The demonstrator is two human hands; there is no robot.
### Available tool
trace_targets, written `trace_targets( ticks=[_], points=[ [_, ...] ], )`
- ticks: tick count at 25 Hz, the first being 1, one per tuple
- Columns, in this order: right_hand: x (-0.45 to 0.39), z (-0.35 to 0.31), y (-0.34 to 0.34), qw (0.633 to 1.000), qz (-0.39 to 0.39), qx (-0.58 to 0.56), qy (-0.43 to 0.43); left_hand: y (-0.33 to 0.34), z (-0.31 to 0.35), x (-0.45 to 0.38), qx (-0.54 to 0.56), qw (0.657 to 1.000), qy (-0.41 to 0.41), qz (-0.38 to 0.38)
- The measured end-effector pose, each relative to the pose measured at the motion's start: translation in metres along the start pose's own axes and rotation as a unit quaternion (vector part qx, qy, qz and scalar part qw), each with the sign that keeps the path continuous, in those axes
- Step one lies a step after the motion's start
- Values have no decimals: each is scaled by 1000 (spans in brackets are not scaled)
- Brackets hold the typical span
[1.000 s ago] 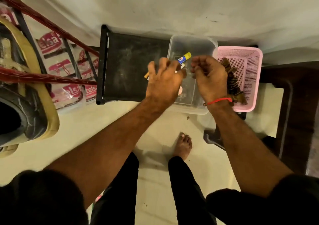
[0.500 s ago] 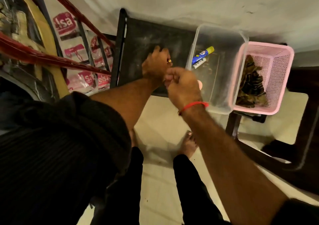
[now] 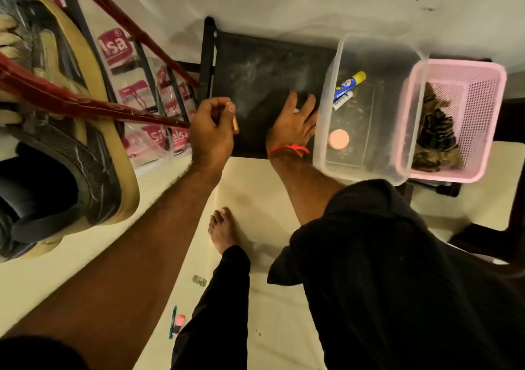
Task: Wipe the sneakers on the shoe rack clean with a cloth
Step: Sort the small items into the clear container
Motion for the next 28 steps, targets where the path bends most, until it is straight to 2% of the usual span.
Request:
trace_targets(
  ticks=[3, 5, 7, 10, 12, 13, 16, 19, 21, 23, 25, 28],
  points=[
    [2, 12, -4, 1000, 13, 7, 1, 2, 10, 12, 34, 999, 6, -14],
    [25, 6, -12, 993, 18, -74, -88, 3, 21, 19, 45, 999, 9, -14],
    [70, -4, -40, 959, 65, -187, -203, 4, 28, 25, 72, 997, 5, -1],
    [124, 10, -116, 910, 158, -257, -286, 16, 46, 36, 101, 994, 29, 3],
    [123, 49, -162, 912, 202, -246, -260, 35, 62, 44, 109, 992, 54, -23],
    [107, 71, -174, 927, 191, -237, -220, 46, 70, 48, 108, 991, 66, -39],
    [39, 116, -160, 983, 60, -155, -77, 77, 87, 55, 107, 989, 78, -69],
    [-7, 111, -129, 995, -38, -69, -53, 93, 95, 59, 86, 991, 80, -64],
    [-22, 110, -119, 996, -77, -49, -23, 101, 103, 63, 27, 992, 101, -74],
    [-27, 112, -122, 996, -76, -37, -12, 113, 111, 65, -32, 988, 114, -98],
    [-19, 112, -137, 997, -39, -46, -42, 129, 116, 65, -91, 982, 114, -122],
    [11, 115, -162, 980, 24, -158, -122, 161, 128, 60, -180, 964, 127, -151]
  ],
)
Point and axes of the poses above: each hand's wrist, its own x-axis away from the middle knuckle, its own y-axis out of the palm, z = x × y, the point moved 9 cm from there along -x, towards the middle knuckle, and after that the axes turned 14 degrees about -z, right-handed, at the moved point
